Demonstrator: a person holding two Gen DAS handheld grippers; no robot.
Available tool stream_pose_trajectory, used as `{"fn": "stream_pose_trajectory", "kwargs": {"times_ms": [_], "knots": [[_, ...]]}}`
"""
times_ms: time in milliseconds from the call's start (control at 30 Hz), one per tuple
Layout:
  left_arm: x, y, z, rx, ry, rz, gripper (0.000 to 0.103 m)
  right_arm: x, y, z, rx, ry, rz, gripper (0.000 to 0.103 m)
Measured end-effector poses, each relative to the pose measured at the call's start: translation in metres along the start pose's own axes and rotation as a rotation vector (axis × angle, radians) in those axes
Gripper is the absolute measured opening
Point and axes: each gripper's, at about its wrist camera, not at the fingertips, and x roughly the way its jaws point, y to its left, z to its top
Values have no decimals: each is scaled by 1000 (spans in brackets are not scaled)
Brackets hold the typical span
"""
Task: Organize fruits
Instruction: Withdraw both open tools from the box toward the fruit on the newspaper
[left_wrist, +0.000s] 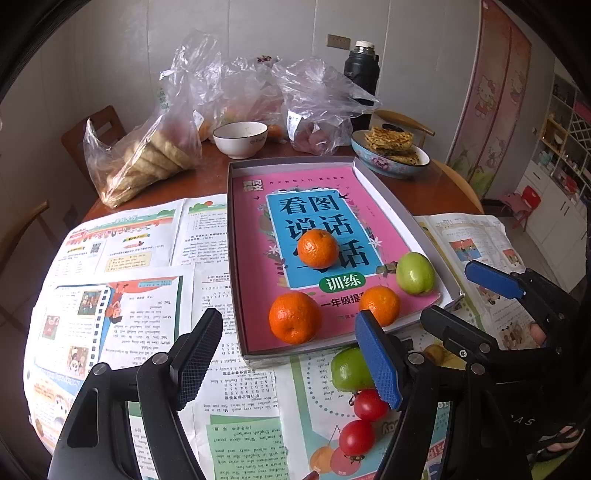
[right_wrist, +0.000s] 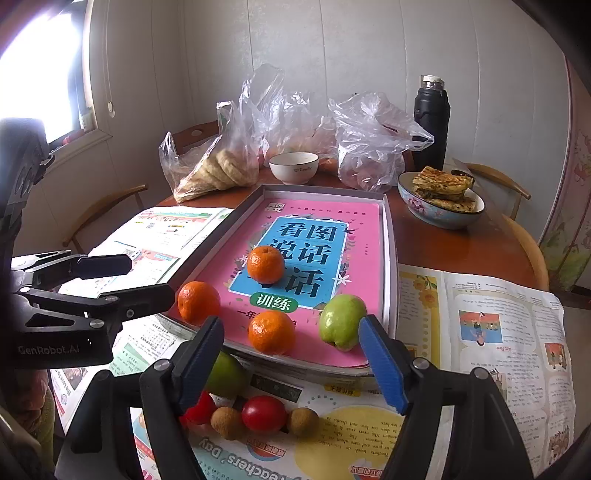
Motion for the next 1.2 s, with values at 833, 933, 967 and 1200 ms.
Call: {"fn": "stream_pose_trajectory", "kwargs": {"times_ms": [833, 933, 967, 1200], "knots": [[-15, 7, -13, -12, 0, -25, 76, -23, -26, -6, 42, -18, -49, 77], [-16, 6, -15, -8, 3, -26, 76, -25, -30, -9, 47, -14, -52, 77], [-16, 6, -16, -7, 5, -28, 76, -26, -31, -10, 47, -12, -54, 77], [-16, 2, -20, 5, 14, -39, 76, -28, -33, -19, 46, 4, -51, 77]]}}
